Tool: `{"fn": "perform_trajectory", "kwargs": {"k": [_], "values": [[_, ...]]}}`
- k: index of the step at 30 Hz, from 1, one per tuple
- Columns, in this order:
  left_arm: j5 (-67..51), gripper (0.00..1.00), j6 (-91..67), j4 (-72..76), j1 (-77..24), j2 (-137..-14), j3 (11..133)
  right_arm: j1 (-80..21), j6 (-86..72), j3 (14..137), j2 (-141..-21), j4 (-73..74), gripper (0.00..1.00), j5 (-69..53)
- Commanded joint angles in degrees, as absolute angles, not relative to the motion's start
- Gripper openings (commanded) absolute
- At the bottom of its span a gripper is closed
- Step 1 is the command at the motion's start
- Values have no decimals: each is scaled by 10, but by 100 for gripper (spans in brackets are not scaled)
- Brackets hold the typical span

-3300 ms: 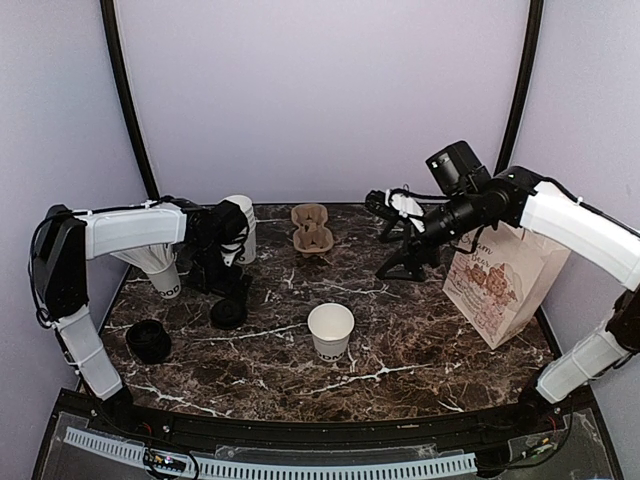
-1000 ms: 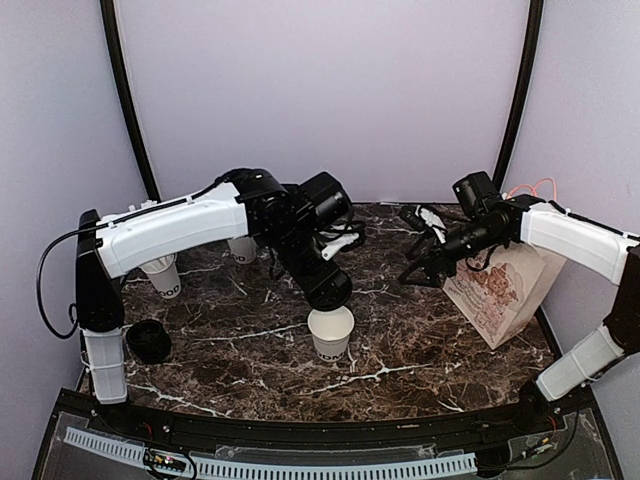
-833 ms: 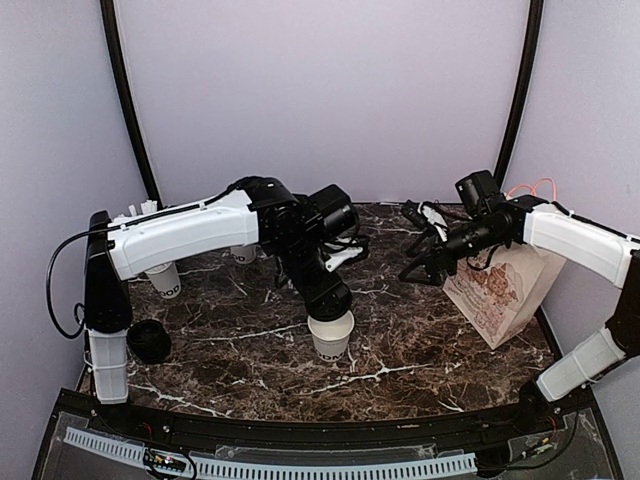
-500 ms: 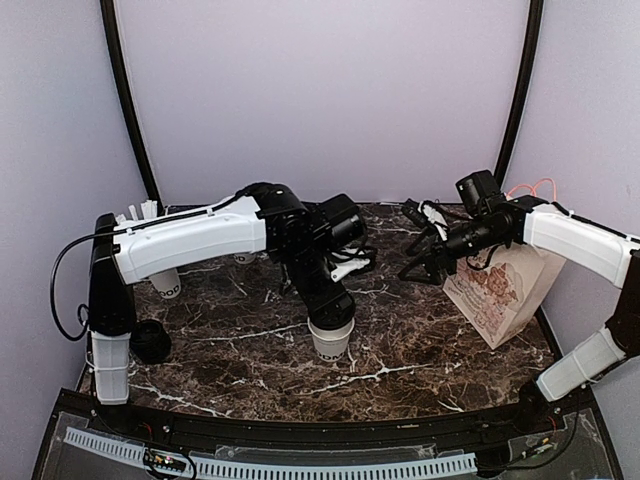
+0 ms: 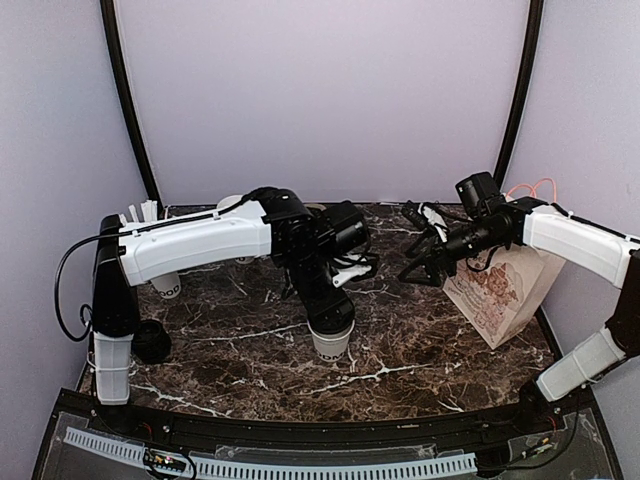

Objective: Pack the takeout coffee

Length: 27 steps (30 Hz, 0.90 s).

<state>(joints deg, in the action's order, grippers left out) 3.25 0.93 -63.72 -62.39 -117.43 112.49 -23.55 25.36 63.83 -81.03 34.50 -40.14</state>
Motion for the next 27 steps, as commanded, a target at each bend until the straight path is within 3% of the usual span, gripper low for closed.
{"fn": "perform_trajectory", "kwargs": {"k": [1, 27], "values": [[30, 69, 18, -658, -630, -1170, 1137, -233, 249, 635, -801, 330, 93, -414], [40, 72, 28, -664, -634, -1176, 1105, -233, 247, 631, -809, 325, 93, -425]]}}
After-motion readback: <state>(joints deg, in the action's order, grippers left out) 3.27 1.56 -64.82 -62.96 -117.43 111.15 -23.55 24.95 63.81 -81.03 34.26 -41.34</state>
